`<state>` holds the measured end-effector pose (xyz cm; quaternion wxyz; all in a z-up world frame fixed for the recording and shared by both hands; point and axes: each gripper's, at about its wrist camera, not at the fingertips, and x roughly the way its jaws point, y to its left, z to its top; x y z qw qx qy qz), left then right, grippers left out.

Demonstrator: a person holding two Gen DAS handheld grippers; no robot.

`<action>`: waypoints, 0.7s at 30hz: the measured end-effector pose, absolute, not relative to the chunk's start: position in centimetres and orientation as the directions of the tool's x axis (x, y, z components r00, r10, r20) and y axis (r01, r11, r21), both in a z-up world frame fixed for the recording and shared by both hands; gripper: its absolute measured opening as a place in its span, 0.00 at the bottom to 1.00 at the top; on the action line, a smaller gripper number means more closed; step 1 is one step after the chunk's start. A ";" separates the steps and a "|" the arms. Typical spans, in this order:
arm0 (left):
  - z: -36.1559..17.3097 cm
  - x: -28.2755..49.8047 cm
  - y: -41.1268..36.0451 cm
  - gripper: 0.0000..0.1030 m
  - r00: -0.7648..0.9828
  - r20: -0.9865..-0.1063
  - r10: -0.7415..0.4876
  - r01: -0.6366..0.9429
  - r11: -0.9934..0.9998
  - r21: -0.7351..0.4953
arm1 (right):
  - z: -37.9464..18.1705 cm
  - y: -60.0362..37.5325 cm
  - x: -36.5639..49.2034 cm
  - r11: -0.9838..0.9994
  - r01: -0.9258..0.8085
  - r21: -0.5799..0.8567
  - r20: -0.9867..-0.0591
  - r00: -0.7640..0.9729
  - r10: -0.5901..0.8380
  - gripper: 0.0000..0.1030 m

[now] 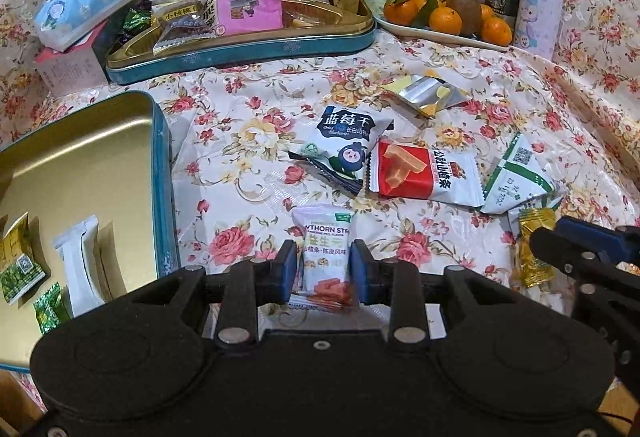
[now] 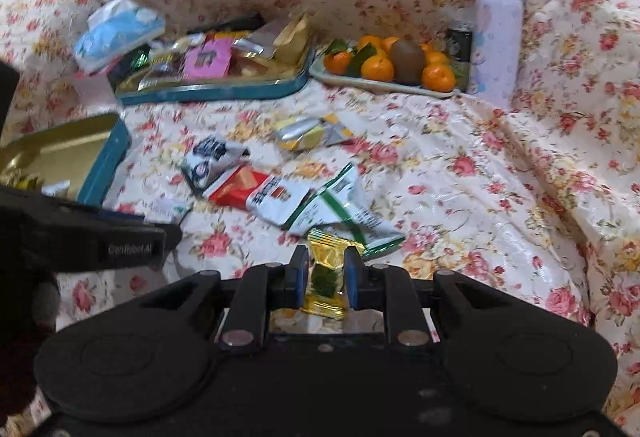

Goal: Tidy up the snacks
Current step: 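Grasp the white hawthorn strip with the left tool while the right tool grasps the gold candy, then lift both held snacks off the quilt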

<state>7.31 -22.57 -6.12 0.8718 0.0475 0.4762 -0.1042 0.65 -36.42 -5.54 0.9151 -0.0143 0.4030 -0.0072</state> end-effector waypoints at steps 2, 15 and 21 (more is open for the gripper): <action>-6.1 7.3 -22.7 0.40 0.525 -0.840 -0.137 0.237 0.971 -0.010 | -5.8 -35.9 0.8 0.997 -0.007 -0.071 -0.736 0.675 -0.048 0.21; -5.8 7.7 -23.1 0.39 0.519 -0.834 -0.190 0.347 0.938 0.003 | -7.6 -36.0 0.5 0.998 0.061 -0.018 -0.760 0.648 -0.054 0.28; -6.2 7.8 -23.5 0.40 0.508 -0.841 -0.186 0.380 0.925 0.025 | -7.9 -35.9 0.4 0.997 0.071 -0.004 -0.751 0.659 -0.050 0.31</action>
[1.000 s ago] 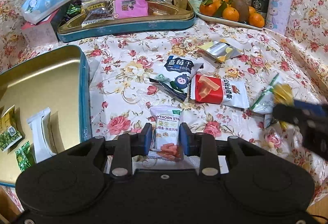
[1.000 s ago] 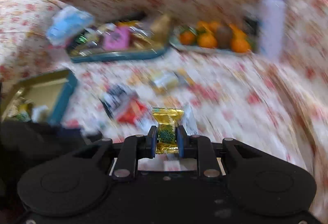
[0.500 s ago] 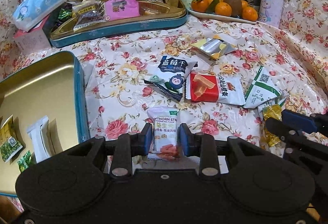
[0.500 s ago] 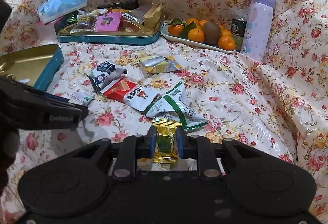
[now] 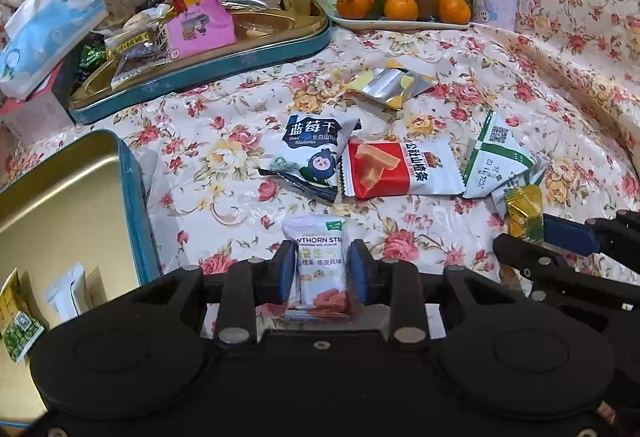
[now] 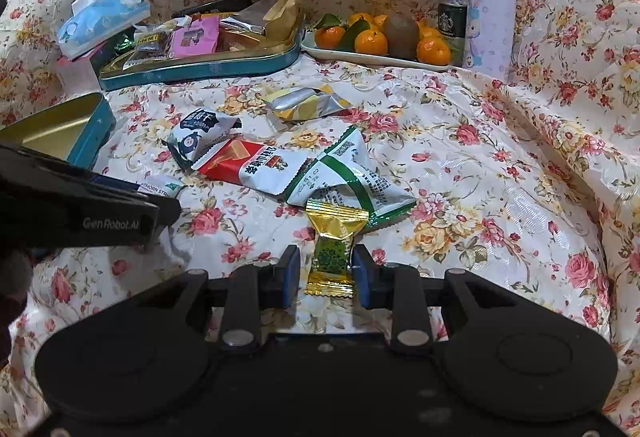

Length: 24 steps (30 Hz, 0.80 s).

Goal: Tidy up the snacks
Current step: 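Lift both held snacks off the quilt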

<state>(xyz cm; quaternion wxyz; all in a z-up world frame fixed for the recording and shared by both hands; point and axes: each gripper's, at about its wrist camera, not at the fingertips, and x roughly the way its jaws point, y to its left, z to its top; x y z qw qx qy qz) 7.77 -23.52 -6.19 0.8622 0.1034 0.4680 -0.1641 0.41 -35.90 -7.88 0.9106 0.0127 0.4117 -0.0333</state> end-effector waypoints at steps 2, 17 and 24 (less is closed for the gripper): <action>-6.3 7.9 -23.6 0.40 0.508 -0.840 -0.188 0.375 0.927 0.019 | -8.0 -36.0 0.5 0.997 0.073 0.005 -0.748 0.662 -0.045 0.31; -6.6 7.6 -23.4 0.40 0.531 -0.825 -0.194 0.346 0.938 0.002 | -8.6 -36.1 -0.6 0.992 0.115 0.050 -0.702 0.711 -0.047 0.33; -6.7 6.7 -23.9 0.35 0.567 -0.805 -0.175 0.348 0.937 0.041 | -8.7 -35.7 -1.0 0.990 0.143 0.021 -0.687 0.721 -0.090 0.24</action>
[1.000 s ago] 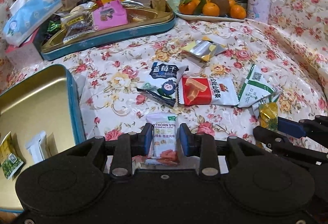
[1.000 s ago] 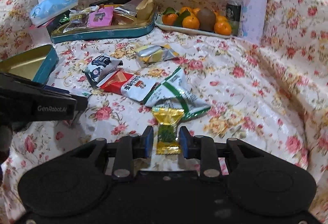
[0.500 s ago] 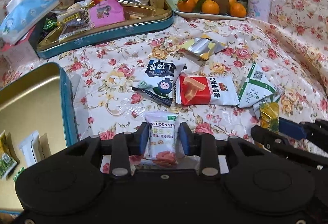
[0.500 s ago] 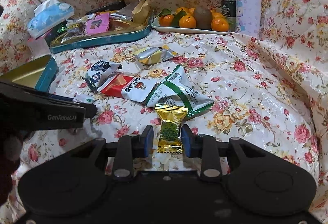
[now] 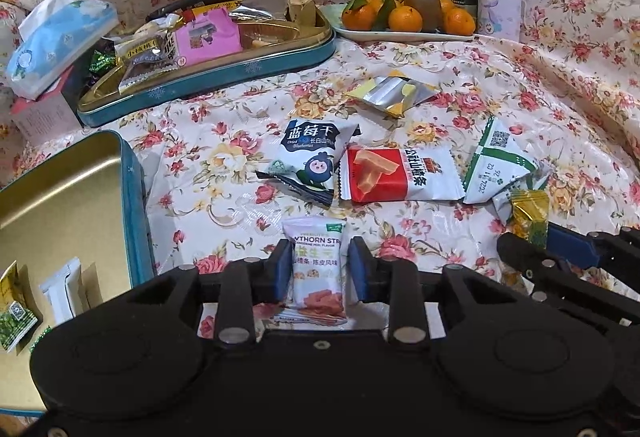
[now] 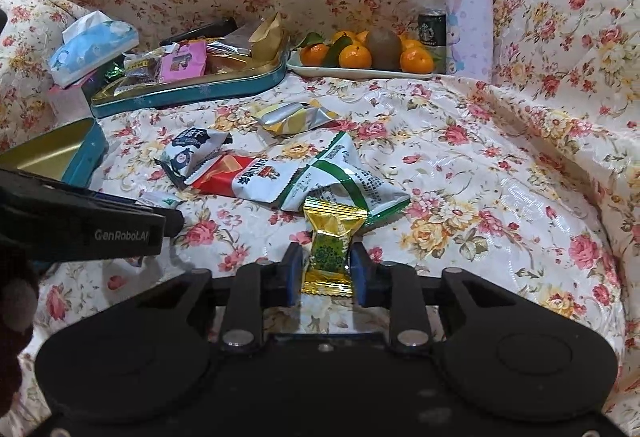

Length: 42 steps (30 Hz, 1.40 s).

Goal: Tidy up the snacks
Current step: 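Lift both held snacks off the quilt, then carry both snacks over the teal tray and open both tools to drop them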

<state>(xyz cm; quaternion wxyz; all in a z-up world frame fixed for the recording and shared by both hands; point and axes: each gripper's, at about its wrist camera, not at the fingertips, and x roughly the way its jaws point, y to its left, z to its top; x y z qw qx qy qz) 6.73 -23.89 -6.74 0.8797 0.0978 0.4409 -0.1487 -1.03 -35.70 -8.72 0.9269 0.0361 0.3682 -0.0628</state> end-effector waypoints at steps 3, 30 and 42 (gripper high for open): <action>-6.8 6.5 -24.0 0.32 0.572 -0.802 -0.175 0.347 0.937 0.044 | -8.6 -35.8 -1.1 0.985 0.167 0.039 -0.690 0.718 -0.094 0.23; -6.4 5.1 -22.3 0.26 0.556 -0.804 -0.212 0.340 0.940 -0.013 | -8.3 -34.3 -2.0 0.971 0.239 0.012 -0.697 0.698 -0.163 0.27; -5.4 2.0 -21.0 0.25 0.541 -0.809 -0.229 0.341 0.939 -0.038 | -5.5 -34.7 -4.2 0.961 0.236 0.144 -0.696 0.715 -0.071 0.22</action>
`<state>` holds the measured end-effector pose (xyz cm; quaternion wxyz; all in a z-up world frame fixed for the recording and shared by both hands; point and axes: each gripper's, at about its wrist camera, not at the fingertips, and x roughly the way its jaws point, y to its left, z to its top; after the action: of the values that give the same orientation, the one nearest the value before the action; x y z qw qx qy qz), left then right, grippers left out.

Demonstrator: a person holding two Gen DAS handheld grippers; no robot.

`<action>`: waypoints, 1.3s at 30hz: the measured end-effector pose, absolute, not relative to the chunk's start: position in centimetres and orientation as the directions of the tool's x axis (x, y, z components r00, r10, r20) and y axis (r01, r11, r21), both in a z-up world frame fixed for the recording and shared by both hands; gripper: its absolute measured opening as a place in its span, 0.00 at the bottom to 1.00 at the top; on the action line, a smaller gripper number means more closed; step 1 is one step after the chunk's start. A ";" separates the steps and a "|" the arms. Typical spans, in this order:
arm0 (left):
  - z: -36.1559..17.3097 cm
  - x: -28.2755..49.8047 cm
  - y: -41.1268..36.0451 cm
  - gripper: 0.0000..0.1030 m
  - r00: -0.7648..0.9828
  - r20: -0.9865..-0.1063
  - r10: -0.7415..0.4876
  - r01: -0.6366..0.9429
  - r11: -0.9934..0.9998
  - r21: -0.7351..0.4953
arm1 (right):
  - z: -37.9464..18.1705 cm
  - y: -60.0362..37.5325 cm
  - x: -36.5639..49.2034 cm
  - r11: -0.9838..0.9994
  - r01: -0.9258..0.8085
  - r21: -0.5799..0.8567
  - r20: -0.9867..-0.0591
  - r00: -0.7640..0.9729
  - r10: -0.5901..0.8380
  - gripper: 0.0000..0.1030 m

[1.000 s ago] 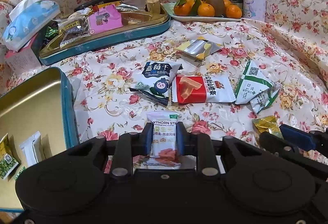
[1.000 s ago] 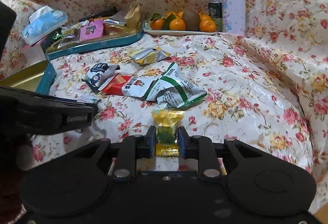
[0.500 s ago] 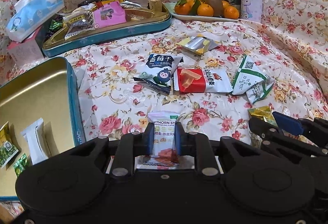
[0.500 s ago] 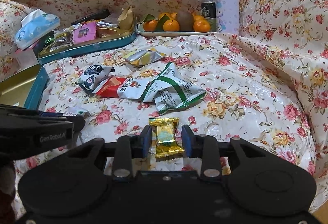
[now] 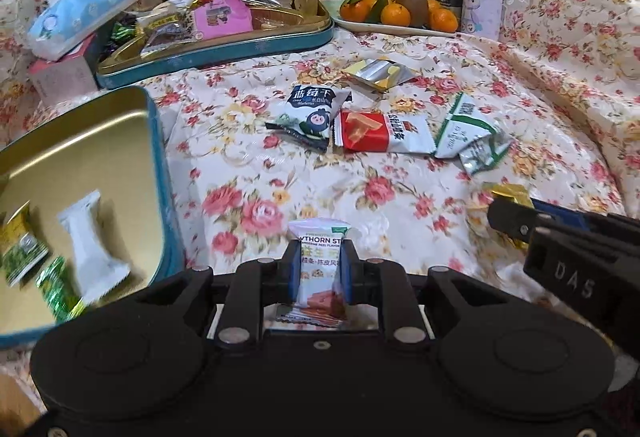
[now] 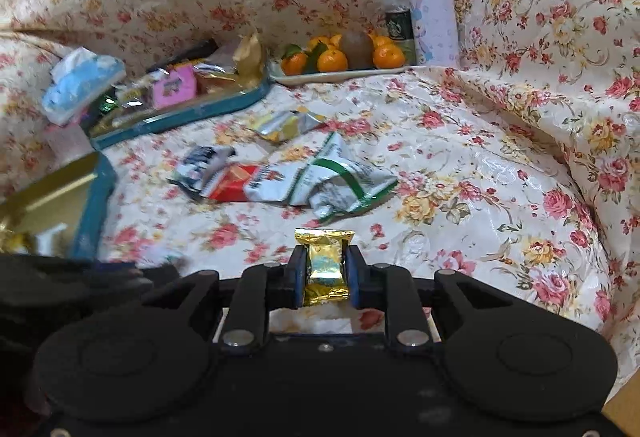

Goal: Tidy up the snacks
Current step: 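Carry both snacks over the teal tray and open both tools to drop them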

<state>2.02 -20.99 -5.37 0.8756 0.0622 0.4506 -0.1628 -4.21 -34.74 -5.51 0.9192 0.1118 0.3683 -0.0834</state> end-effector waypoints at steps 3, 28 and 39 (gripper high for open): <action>-4.7 0.6 -20.2 0.25 0.543 -0.807 -0.231 0.337 0.941 -0.043 | -4.7 -34.1 -5.0 0.958 0.220 0.186 -0.698 0.716 -0.029 0.22; -0.3 -4.6 -5.0 0.25 0.666 -0.746 0.015 -0.027 1.000 -0.004 | -2.6 -21.3 -8.5 0.954 -0.172 0.245 -0.746 0.595 0.299 0.22; 0.2 -0.8 0.2 0.26 0.685 -0.719 0.117 -0.160 0.987 0.008 | -1.8 -19.4 -6.2 0.945 -0.208 0.251 -0.736 0.594 0.326 0.22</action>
<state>-0.83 0.22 0.17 0.9175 -0.0274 0.3896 0.0753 -6.21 -19.41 -1.76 0.8900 0.0695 0.4250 0.1500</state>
